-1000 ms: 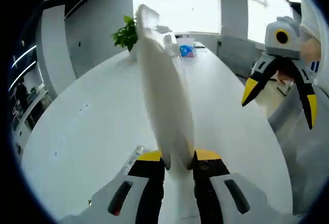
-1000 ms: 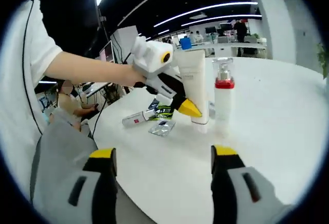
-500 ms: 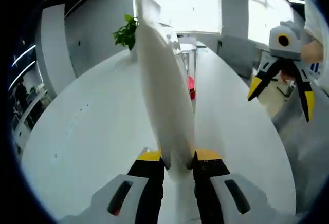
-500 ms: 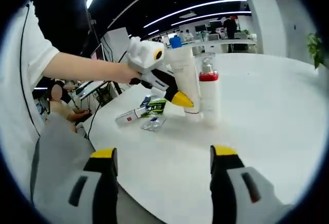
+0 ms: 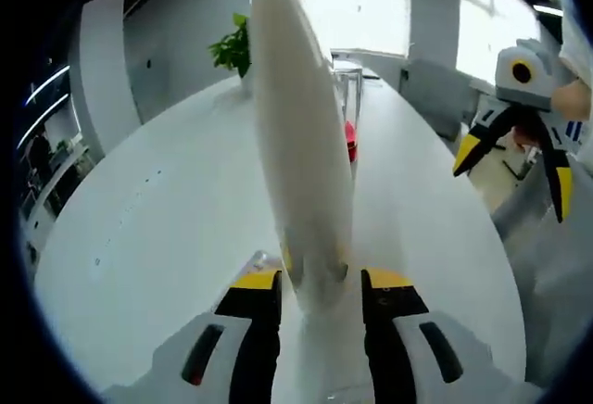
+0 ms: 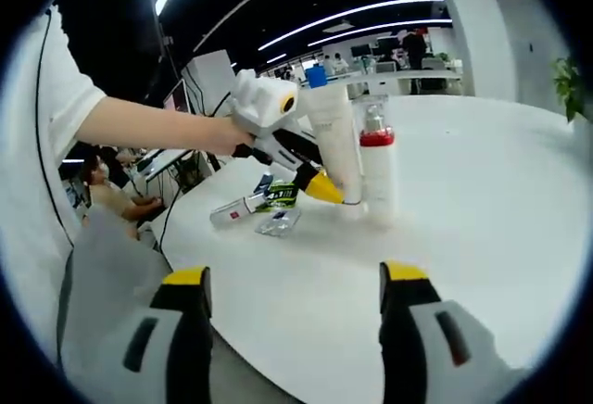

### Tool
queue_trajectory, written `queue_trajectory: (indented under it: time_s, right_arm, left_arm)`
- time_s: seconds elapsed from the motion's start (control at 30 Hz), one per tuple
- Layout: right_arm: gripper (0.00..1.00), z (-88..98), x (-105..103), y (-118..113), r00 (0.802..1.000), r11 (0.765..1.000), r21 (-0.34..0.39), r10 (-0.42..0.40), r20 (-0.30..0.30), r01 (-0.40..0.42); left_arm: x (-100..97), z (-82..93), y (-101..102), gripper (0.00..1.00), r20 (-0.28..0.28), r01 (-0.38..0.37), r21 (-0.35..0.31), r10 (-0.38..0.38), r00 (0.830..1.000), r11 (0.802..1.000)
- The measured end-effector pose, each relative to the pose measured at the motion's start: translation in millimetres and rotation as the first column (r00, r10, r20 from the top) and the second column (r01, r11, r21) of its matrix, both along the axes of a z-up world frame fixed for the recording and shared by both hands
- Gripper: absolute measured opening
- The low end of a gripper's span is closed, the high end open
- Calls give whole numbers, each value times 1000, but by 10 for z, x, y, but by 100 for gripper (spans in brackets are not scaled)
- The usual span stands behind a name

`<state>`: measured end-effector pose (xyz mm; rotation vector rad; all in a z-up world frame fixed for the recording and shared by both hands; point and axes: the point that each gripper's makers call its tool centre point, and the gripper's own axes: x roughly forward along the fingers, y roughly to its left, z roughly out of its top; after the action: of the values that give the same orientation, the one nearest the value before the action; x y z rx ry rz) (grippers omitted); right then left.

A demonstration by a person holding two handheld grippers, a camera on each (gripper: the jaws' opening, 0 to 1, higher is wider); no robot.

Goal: Arrange the skincare products in the storage area until every visible bottle or jar stands upright without overlapping.

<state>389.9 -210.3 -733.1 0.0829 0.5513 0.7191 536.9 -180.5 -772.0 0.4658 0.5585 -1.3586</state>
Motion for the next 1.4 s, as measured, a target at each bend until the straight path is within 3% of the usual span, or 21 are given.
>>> queue_trajectory:
  time_s: [0.07,0.17,0.33,0.7,0.77,0.97,1.13,1.27,1.4]
  right_arm:
    - [75,8,-1,5,1000,1000,-3,2,2,-2]
    - [75,47,6,15,1000,1000,-1,0,12,0]
    - [77,88,11,32,1000,1000,-4,0,23,0]
    - [82,145,-28,127,999,1000,-6,-4,45,4]
    - [82,196,-13,142,998,1000,4,-14,69,14]
    - [84,204,-16,175,998,1000,-4,-17,64,17]
    - [85,237,-29,188,997,1000,4,-20,69,20]
    - [86,251,-55,205,997,1000,11,-27,68,26]
    - [89,247,-96,236,997,1000,9,-25,68,25]
  left_arm:
    - [-8,2,28,34,-10,-17,2,17,1000,1000]
    - [-23,25,94,42,-58,-100,-21,98,993,995]
    - [-110,3,238,49,-74,-139,-10,138,988,990]
    - [-413,26,581,63,-144,-260,-10,256,956,966]
    - [-486,17,649,67,-161,-286,4,283,946,958]
    - [-667,22,820,73,-204,-366,-13,356,912,931]
    - [-801,43,957,69,-231,-405,-5,393,890,914]
    - [-876,103,1084,80,-234,-451,-10,437,869,892]
    - [-981,187,1185,82,-240,-481,-31,461,855,876]
